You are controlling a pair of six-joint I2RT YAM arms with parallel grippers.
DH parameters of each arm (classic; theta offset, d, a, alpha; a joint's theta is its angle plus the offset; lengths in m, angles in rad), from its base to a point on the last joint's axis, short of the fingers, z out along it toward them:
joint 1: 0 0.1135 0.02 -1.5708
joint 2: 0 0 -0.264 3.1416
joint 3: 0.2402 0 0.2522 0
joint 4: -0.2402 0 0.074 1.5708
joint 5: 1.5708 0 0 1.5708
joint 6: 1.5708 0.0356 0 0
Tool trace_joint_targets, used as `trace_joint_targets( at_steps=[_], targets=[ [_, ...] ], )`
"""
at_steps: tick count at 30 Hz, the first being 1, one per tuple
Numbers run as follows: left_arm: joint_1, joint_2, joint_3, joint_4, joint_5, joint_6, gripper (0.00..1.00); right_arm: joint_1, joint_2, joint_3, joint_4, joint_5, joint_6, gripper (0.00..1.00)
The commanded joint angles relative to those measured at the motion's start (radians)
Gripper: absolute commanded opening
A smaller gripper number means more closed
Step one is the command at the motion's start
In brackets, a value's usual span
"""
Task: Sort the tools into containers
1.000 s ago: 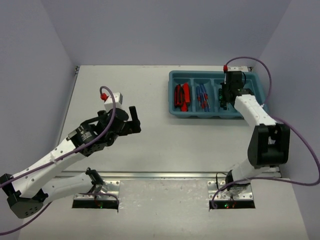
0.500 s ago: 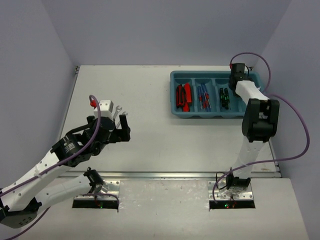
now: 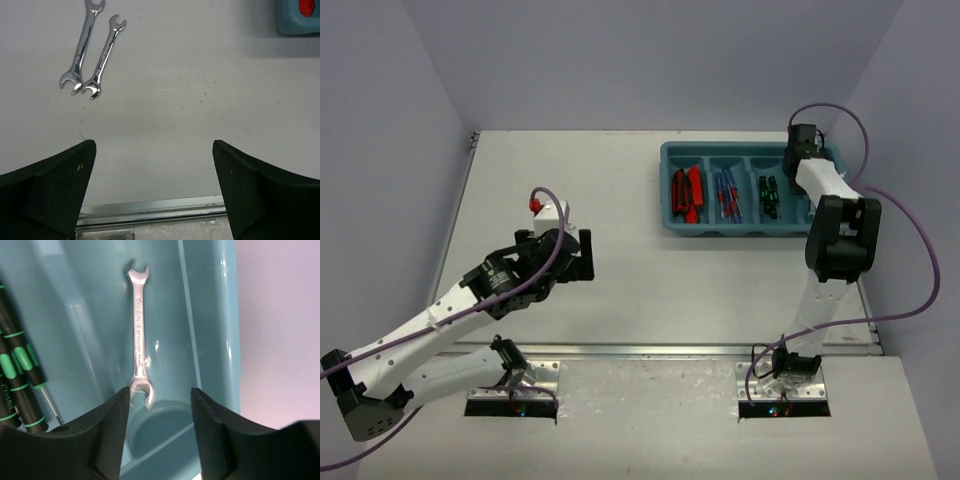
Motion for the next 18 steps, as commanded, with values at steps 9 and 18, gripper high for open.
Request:
trace_joint_targets(
  at_steps=[9,18],
  targets=[
    [0.268,0.130,-0.065,0.295,0.149,-0.008,1.00,0.133,-0.279,-0.017,-0.035,-0.219,0.201,0.60],
    [0.474,0.527,-0.040,0.524,0.345,0.043,1.00,0.304,-0.665,-0.476,0.159,-1.038,0.188,0.99]
  ],
)
